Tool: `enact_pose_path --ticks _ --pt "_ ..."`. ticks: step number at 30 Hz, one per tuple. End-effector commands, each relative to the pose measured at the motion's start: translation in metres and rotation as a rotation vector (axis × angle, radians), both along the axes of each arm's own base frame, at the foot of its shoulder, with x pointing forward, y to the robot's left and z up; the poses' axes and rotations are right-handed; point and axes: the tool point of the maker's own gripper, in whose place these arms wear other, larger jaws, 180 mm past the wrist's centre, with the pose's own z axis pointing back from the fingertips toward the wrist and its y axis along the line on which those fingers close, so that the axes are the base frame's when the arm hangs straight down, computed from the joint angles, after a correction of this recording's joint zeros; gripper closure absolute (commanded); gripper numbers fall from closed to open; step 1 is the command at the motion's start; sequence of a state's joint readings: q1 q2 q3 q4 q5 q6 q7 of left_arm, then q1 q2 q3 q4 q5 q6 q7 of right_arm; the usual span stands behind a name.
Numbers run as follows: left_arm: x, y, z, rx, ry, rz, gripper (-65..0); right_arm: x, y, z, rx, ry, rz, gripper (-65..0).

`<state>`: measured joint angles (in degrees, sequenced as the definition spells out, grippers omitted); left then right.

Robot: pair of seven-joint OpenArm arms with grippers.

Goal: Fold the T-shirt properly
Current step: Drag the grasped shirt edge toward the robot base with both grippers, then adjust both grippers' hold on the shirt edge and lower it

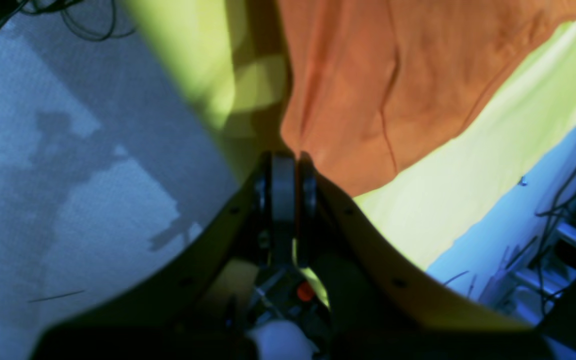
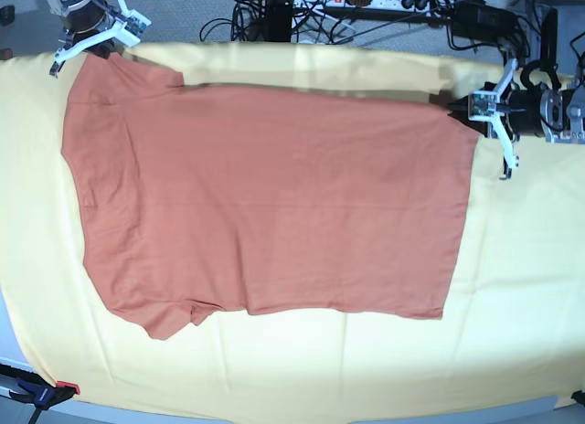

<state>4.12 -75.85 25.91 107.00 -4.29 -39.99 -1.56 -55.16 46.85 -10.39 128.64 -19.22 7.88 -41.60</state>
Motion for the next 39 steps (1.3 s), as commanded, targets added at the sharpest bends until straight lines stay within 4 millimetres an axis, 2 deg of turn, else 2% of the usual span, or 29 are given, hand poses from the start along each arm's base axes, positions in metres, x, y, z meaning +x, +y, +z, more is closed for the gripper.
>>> enact_pose_path --ticks 1,4,11,14,19,25,28,30,34,39 --pt "0.000 0.002 0.010 0.001 -0.007 -0.015 0.0 0.004 0.001 0.008 -0.004 -0.023 0.010 0.0" --pt "-0.007 0.001 0.013 0.010 0.004 -0.038 0.0 0.007 0.001 0.011 0.002 -0.046 -0.006 0.0" --pt "-0.008 0.005 0.012 0.073 -0.008 -0.055 0.0 0.012 -0.001 0.015 -0.011 -0.079 -0.004 0.0" --pt "-0.009 0.004 0.013 0.071 -0.009 -0.056 0.0 0.023 0.006 0.021 0.036 -0.138 0.004 0.0" --pt "-0.005 -0.002 0.013 0.048 -0.020 -0.053 0.0 0.052 0.027 0.036 0.150 -0.253 0.050 0.0" --pt "0.018 -0.015 0.021 0.017 -0.100 -0.040 0.0 0.081 0.040 0.043 0.249 -0.272 0.058 0.0" --pt "0.032 -0.018 0.021 0.033 -0.142 -0.023 0.0 0.092 0.041 0.040 0.288 -0.271 0.062 0.0" --pt "0.037 -0.019 0.020 0.045 -0.158 -0.012 0.0 0.104 0.035 0.036 0.284 -0.273 0.052 0.0" --pt "0.061 -0.020 0.019 0.023 -0.239 0.087 0.0 0.128 0.022 0.026 0.308 -0.276 0.027 0.0" --pt "0.084 -0.013 0.015 0.010 -0.314 0.198 0.0 0.155 0.008 0.019 0.334 -0.257 0.000 0.0"
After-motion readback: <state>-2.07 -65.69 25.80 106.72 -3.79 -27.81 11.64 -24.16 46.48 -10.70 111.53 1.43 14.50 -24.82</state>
